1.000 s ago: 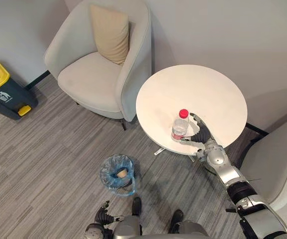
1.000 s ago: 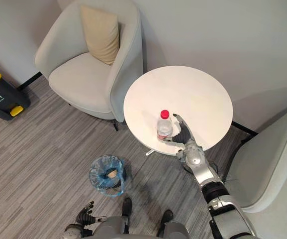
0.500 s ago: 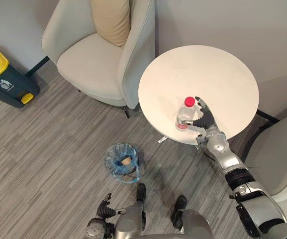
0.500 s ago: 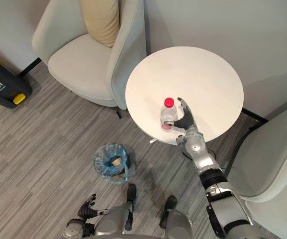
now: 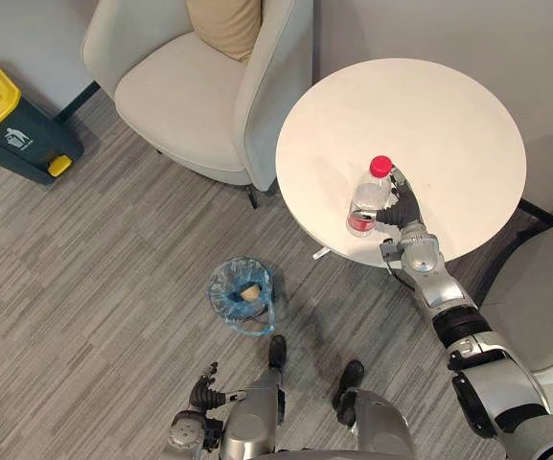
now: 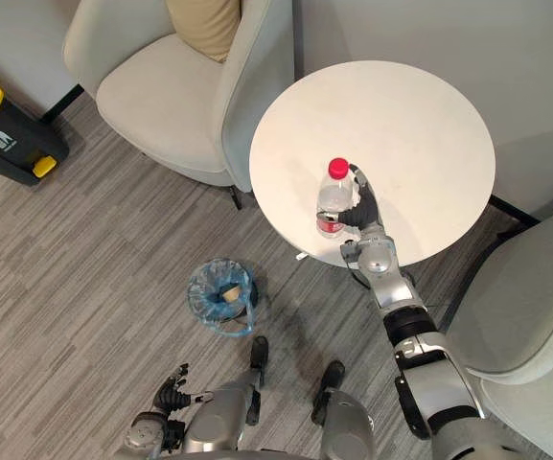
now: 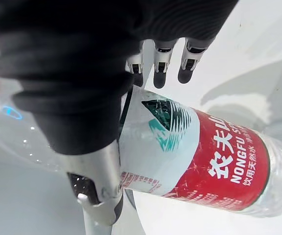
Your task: Gather rubbish on tea table into small bin, then transfer packed bag to large trash can.
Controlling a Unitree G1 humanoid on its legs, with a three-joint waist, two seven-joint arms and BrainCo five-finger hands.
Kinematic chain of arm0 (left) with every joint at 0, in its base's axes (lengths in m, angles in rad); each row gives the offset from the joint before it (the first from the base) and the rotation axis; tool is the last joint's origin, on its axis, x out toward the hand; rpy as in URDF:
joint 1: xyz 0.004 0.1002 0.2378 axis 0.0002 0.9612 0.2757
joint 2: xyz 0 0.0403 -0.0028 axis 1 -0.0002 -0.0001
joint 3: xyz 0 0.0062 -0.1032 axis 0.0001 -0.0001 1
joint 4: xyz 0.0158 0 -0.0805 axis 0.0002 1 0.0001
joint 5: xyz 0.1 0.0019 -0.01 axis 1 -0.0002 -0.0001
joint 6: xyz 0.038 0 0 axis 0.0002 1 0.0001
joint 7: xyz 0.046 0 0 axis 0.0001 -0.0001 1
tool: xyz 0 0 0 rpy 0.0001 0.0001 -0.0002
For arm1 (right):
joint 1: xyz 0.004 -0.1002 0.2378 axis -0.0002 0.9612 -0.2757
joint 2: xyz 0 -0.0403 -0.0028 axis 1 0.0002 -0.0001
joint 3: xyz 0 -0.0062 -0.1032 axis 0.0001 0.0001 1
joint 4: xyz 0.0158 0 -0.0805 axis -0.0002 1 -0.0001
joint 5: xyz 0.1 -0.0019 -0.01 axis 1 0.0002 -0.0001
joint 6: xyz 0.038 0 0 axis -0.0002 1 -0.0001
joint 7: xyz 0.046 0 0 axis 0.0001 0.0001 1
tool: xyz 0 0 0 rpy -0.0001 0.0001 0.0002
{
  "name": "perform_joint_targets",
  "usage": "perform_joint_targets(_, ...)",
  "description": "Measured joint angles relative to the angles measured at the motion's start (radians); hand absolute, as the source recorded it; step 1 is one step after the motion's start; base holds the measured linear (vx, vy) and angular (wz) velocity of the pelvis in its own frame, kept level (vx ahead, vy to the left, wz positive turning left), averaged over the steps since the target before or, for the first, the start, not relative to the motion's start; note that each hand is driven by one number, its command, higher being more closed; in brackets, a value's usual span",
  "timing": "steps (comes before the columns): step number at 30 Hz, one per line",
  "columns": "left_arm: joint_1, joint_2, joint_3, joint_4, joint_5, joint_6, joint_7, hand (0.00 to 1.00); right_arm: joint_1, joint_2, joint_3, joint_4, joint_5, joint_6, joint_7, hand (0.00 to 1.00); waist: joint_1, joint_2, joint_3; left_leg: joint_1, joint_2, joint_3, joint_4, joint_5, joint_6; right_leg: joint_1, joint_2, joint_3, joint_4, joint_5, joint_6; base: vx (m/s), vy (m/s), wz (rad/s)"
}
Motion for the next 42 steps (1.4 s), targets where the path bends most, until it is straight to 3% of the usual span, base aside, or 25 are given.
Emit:
perform_joint_targets(16,-0.005,-0.001,-0.001,0.0,0.0,0.0,0.016,0.0,-0.01,0.008,0.044,0.008,0.002,0.001,0.004,1.0,-0.001,0.002,0.006,-0.015,0.0,0.0,0.003,0.002,-0.001,-0.013,0.001,0.004,0.001,0.001,-0.001,0.0,0.0,0.0)
perform_joint_targets(25,-0.005,-0.001,-0.002,0.001,0.001,0.004,0.015,0.0,0.128,0.017,0.04,-0.192,-0.003,0.0,0.004,1.0,-0.004,-0.001,0.004,0.011,0.001,0.015,-0.005,0.002,-0.002,0.001,0.001,0.019,0.002,0.002,-0.001,0.0,-0.004,-0.03)
perform_joint_targets(31,-0.003,0.018,-0.018,0.004,0.004,0.006,0.015,0.0,0.262,0.047,0.034,-0.365,-0.026,-0.006,0.009,1.0,-0.012,-0.027,-0.011,0.036,0.003,0.023,-0.011,0.002,-0.002,0.017,0.004,0.033,0.001,0.002,-0.001,-0.02,-0.011,-0.06)
perform_joint_targets(36,0.006,0.031,-0.019,0.025,0.033,0.021,0.013,0.0,0.407,0.09,0.036,-0.504,-0.052,-0.03,0.036,1.0,-0.026,-0.062,-0.065,0.061,0.003,0.045,-0.031,0.002,-0.001,0.024,0.004,0.054,-0.003,0.003,0.003,0.01,-0.003,-0.11)
perform_joint_targets(42,0.009,0.031,-0.021,0.051,0.041,0.023,0.013,0.0,0.539,0.099,0.044,-0.632,-0.085,-0.041,0.057,1.0,-0.032,-0.069,-0.125,0.107,0.004,0.065,-0.045,0.0,0.0,0.057,0.009,0.073,-0.018,0.006,0.01,0.02,0.001,-0.09)
